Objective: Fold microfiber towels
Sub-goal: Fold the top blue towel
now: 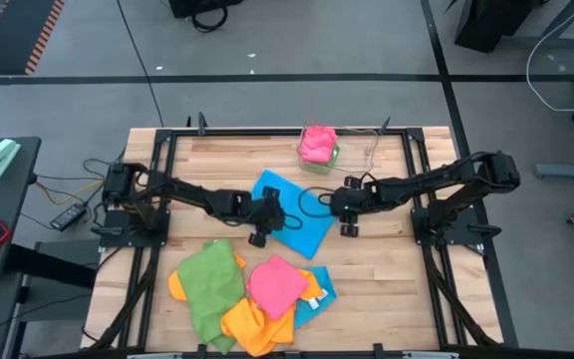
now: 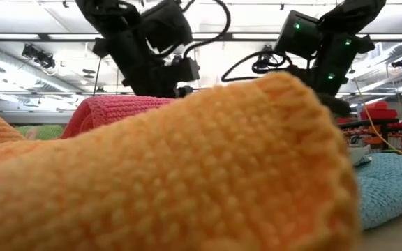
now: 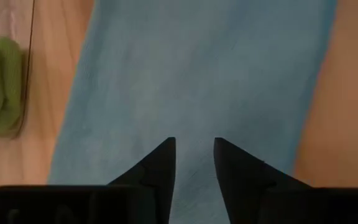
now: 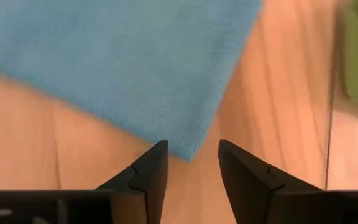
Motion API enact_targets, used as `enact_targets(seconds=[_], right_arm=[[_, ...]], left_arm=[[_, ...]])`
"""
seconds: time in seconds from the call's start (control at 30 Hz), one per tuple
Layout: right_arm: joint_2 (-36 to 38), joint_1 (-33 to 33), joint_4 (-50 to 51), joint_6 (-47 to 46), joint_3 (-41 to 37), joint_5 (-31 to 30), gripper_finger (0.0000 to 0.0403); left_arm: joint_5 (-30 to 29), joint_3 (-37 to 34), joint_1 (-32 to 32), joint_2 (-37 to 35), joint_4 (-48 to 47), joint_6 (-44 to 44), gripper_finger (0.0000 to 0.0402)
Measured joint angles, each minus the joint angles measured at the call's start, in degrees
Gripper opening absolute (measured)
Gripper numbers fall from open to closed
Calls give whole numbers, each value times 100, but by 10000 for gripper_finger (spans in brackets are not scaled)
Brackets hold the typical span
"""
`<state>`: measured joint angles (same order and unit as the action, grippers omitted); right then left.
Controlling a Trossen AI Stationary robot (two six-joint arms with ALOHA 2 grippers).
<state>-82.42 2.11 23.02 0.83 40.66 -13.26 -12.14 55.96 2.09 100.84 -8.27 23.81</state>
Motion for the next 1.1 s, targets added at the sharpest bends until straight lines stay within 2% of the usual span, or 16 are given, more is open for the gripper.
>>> enact_targets(seconds=[0.27, 0.4, 0.57, 0.8, 1.1], right_arm=[[-111, -386, -206, 1788, 0, 22, 187], [-426, -755, -738, 1759, 53, -148, 197], [-935, -1156, -647, 1979, 330, -556, 198], [-1644, -1502, -593, 2766, 715, -1303, 198], [-1591, -1592, -243, 3095, 927, -1224, 198]], left_arm=[[-141, 0, 342, 0, 77, -950, 146], [-158, 0, 323, 0, 130, -1388, 142], [-228, 0, 187, 0, 102, -1761, 140], [-227, 0, 30, 0, 96, -1872, 155], [-225, 0, 22, 0, 15, -1868, 151]])
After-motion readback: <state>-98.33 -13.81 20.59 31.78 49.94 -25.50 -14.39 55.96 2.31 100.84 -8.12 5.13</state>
